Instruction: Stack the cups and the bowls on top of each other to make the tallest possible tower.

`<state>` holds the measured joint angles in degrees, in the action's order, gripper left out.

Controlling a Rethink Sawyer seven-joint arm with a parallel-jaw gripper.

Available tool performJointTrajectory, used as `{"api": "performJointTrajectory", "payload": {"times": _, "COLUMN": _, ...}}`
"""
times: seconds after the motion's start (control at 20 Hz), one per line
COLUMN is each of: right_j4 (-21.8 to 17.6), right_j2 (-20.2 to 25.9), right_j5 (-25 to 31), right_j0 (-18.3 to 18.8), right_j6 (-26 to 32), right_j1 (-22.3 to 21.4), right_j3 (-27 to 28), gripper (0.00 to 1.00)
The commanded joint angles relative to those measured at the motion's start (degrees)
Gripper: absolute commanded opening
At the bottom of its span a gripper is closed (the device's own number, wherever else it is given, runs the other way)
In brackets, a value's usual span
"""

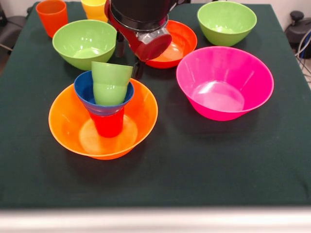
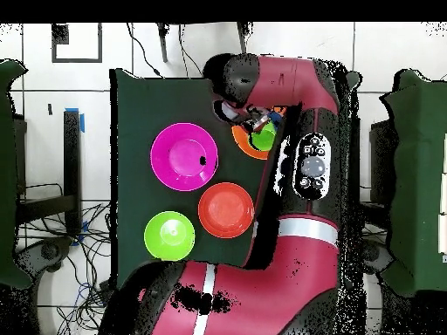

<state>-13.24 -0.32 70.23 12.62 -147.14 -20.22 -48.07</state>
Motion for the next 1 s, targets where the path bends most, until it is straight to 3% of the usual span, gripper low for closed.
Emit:
{"api": "performJointTrajectory", "payload": {"times": 0.05, "right_j4": 0.2, "right_j2": 2.4, "right_j5": 0.8, "right_j0": 0.9, "right_j6": 5.3, "right_j1": -2.1, "right_j3": -3.1, "gripper": 1.0}}
{"api": "performJointTrajectory", "payload": {"times": 1.0, "right_j4": 0.4, "right_j2": 2.4, "right_j5": -1.4, "right_j0": 1.0, "right_j6": 3.4, "right_j1": -2.4, "right_j3": -5.7, "gripper": 1.0}}
